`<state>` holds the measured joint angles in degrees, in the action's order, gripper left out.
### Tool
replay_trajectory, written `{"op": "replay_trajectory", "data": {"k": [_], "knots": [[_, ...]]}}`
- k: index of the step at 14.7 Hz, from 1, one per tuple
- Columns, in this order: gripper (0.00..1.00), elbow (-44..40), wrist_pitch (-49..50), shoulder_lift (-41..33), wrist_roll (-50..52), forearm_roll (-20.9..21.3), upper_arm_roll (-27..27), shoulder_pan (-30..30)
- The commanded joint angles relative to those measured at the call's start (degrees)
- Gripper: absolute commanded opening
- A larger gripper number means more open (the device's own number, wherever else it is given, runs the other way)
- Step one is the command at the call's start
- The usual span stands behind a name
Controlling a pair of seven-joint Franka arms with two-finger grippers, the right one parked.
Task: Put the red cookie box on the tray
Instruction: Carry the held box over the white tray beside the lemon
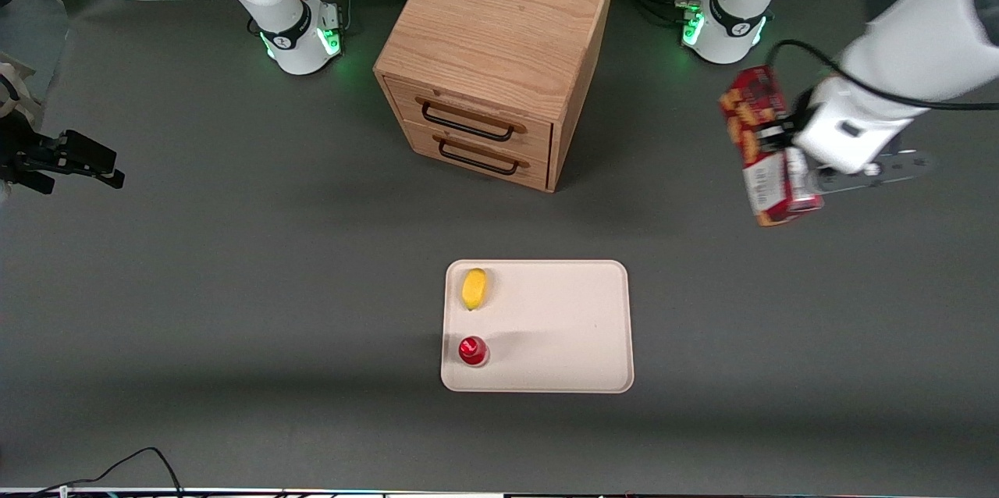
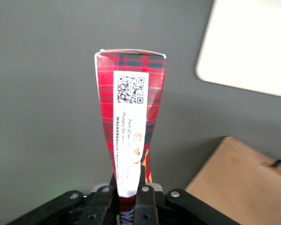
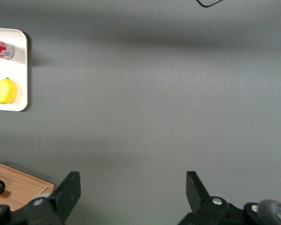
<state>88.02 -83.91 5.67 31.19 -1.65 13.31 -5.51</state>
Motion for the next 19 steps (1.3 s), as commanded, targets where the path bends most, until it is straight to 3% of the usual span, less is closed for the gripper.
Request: {"op": "replay_trajectory", "data": {"k": [1, 5, 15, 19], "knots": [[0.0, -12.58, 0.42, 11.16, 14.64, -0.37, 6.44, -2.74], [0.0, -20.17, -10.1, 22.52, 27.42, 0.68, 9.72, -8.01], [0.0, -14.83, -33.66, 35.71, 23.3, 18.16, 9.1, -9.96], [0.0, -14.11, -40.62, 39.4, 22.77, 19.67, 7.0, -9.69]]}}
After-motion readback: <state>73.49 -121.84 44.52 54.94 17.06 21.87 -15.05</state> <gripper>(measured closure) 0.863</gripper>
